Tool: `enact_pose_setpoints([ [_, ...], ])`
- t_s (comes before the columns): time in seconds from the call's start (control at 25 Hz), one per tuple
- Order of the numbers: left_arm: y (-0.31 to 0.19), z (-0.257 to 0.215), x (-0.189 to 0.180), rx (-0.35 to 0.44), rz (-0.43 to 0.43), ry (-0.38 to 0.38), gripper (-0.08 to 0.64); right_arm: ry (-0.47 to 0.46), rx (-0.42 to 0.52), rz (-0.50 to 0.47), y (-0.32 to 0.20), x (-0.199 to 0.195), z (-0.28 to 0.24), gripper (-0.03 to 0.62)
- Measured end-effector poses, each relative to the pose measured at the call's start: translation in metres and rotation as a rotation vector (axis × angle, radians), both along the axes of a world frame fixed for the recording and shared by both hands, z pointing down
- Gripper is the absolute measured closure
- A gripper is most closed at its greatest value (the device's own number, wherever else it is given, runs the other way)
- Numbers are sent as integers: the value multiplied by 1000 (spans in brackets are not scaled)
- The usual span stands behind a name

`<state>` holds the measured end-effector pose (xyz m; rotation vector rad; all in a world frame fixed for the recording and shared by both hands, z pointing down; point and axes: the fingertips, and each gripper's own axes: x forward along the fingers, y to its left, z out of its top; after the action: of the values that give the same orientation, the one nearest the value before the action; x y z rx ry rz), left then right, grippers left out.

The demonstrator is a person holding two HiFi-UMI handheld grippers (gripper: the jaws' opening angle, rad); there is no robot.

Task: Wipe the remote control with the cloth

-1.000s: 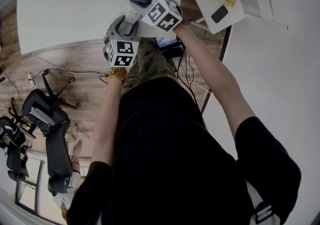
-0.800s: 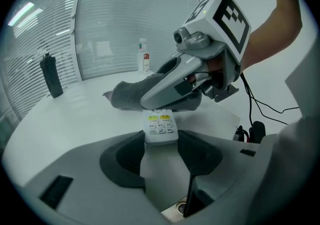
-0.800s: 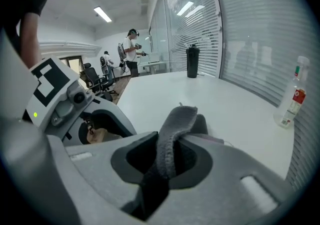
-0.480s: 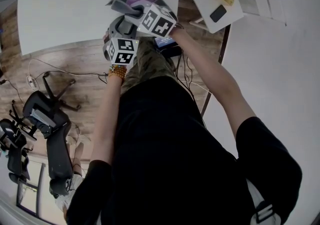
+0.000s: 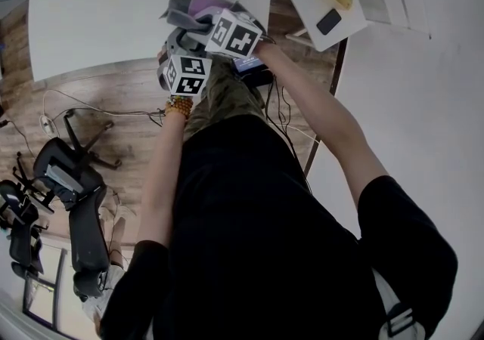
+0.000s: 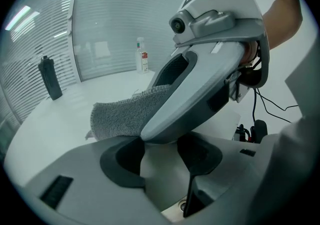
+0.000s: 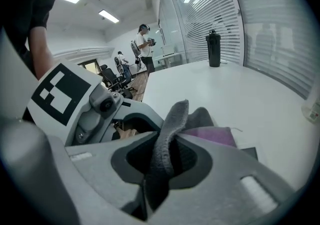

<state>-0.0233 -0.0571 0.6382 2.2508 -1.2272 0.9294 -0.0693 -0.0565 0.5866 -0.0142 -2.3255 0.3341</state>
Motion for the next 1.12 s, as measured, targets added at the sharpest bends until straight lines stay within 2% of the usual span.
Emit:
enact_pose_setpoints([
  [0.16,0,0,-1,10,5,-5,346,-14,-63,36,-2,1,2,531],
  [0.28,0,0,-1,12,5,-8,347,-43,-174,18,3,2,-4,531],
  [0.44,-1,-1,0,-4,5,1,347,-216,-384,-32,14,0,-43,531],
  [0.52,-1,-1,0,-6,5,3,347,-283,-406,-33,7,3,-61,531],
  [0.68,-3,-1,0,-7,4,4,347,-279,-276,9,-36,17,-76,531],
  [0.88,-1,-1,-2,-7,7,6,347,-238,-12,118,-108,38,-91,529],
  [1.04,0,-1,-3,-11,8,5,347,-117,218,192,-156,56,-85,529],
  [1.12,-1,-1,-3,-11,7,4,347,-31,284,210,-168,62,-69,529],
])
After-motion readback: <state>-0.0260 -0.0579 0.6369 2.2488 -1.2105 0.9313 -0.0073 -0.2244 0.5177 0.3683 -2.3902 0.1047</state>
